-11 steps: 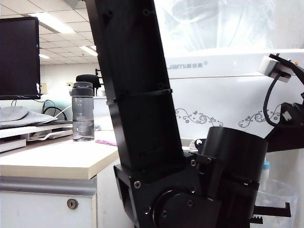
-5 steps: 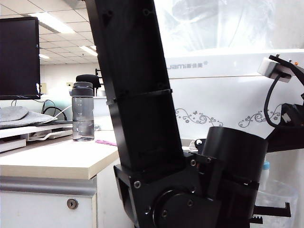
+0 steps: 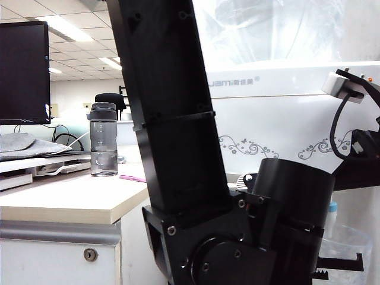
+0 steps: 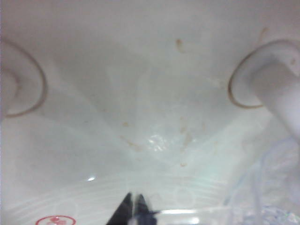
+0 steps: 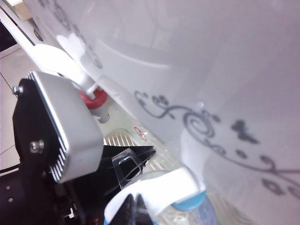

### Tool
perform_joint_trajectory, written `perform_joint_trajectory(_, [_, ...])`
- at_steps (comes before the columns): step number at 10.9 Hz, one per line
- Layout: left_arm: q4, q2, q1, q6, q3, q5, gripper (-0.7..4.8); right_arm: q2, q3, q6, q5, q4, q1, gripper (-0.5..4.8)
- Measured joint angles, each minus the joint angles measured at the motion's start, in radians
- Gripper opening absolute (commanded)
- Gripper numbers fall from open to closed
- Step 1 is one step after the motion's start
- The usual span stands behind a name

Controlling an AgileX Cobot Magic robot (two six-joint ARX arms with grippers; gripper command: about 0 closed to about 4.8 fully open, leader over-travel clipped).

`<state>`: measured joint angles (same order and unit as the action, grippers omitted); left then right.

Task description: Pick up the plastic mug from the left desk, go to the cold water outlet of the water dispenser, press the vertical switch to get some water, then put the mug back on the desk.

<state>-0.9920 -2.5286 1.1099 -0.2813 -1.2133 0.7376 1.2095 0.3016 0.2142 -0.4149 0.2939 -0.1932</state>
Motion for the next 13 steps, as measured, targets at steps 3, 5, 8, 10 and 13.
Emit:
perform_joint_trajectory(3, [0.0, 0.0, 0.0, 0.0, 0.0, 0.0, -0.06, 0.0, 0.0, -0.004, 0.0, 0.0, 0.0, -0.01])
perform_joint_trajectory(5, [0.0, 0.0, 0.0, 0.0, 0.0, 0.0, -0.06, 0.003, 0.0, -0.005, -0.005, 0.0, 0.0, -0.01])
perform_joint_trajectory(8, [0.001, 0.0, 0.0, 0.0, 0.0, 0.0, -0.06, 0.035, 0.004, -0.005, -0.015, 0.022, 0.0, -0.01])
perform_joint_trajectory(10, [0.001, 0.0, 0.0, 0.0, 0.0, 0.0, -0.06, 0.05, 0.005, -0.006, -0.02, 0.034, 0.0, -0.01])
perform_joint_trajectory(13, [0.0, 0.0, 0.0, 0.0, 0.001, 0.0, -0.06, 0.054, 0.005, -0.006, -0.023, 0.037, 0.0, -0.01])
